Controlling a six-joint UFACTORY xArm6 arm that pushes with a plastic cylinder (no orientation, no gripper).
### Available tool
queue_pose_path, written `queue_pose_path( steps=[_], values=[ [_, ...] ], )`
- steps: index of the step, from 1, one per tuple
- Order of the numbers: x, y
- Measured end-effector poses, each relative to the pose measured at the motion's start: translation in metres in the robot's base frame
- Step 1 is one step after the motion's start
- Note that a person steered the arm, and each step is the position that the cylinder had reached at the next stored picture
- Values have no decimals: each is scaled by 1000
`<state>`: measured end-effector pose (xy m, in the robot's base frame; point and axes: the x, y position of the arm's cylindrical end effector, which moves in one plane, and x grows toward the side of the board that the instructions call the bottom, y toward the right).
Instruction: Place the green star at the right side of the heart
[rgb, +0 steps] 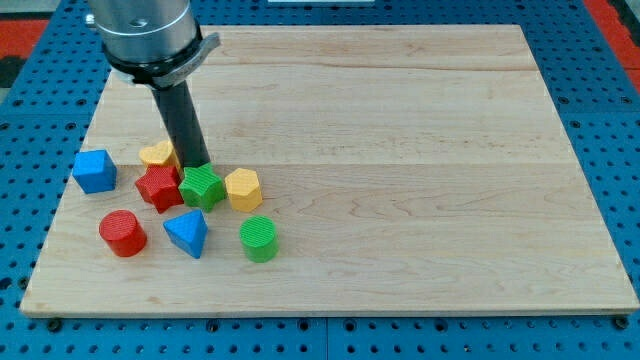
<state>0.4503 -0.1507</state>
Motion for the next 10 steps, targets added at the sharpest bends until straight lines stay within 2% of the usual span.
queue_pose_path(
  steps=[2, 3, 5, 6, 8, 10],
  values=[
    [10, -45],
    [-3, -34],
    [78, -20],
    [80, 17],
    [7, 11],
    [-6, 9]
  ],
)
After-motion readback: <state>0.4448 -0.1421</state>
